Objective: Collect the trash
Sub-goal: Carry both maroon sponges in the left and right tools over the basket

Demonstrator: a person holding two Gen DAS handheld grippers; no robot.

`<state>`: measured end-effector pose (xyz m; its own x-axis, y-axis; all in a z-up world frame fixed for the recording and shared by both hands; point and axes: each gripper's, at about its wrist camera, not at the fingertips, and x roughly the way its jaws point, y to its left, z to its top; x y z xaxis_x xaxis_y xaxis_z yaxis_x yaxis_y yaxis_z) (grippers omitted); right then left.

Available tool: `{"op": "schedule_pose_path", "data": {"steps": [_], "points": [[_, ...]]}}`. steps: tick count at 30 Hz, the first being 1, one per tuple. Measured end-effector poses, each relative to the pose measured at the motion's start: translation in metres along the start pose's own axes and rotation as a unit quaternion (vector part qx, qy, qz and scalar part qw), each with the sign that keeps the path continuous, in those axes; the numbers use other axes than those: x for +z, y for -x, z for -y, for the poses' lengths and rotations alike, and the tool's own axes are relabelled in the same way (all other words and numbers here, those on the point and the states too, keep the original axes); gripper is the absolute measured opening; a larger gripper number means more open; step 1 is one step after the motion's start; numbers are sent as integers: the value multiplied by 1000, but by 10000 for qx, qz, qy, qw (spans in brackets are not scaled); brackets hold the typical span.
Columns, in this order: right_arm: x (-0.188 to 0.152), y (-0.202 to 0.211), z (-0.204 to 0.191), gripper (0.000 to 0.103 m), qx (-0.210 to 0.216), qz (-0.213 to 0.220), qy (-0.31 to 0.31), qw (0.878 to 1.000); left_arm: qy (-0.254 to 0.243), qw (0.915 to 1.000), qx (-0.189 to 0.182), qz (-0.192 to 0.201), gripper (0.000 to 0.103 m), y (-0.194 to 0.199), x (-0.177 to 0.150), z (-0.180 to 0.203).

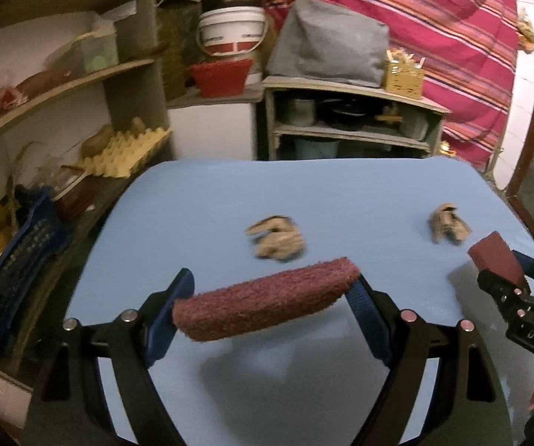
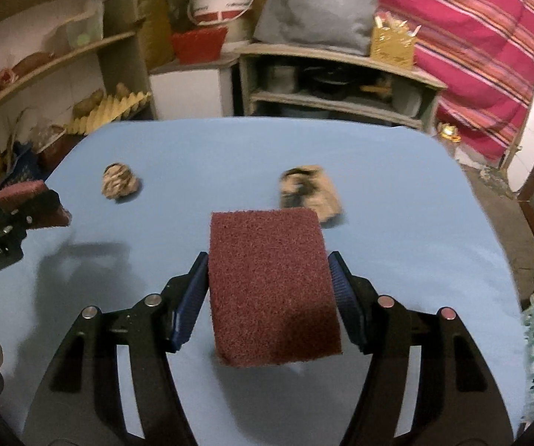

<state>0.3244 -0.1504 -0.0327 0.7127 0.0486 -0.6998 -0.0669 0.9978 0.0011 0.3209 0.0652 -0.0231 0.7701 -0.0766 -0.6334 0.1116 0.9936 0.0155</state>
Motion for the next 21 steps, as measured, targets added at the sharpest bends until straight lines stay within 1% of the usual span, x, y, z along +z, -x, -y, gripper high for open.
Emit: {"op": "schedule_pose_path", "data": {"steps": [6,9,16,19,21], "points": [[-11,36,45,64,-121,416,-330,9985,-174,9995,-221,144,81,7,-1,48],[-15,49,59,64,-182,557,-379,9976,-293,9989,-312,167,81,9,-4,71],[-35,67,92,64,-172,472,-572,9971,-529,9975,-422,210,81,15,-16,113],[-40,82,109,64,-233,522,-595,9966,-591,9967,-537,174,81,18,-24,131],[-44,93,121,64,-276,575,-620,9960,-685,9963,-494,144,81,21,-29,146]]}}
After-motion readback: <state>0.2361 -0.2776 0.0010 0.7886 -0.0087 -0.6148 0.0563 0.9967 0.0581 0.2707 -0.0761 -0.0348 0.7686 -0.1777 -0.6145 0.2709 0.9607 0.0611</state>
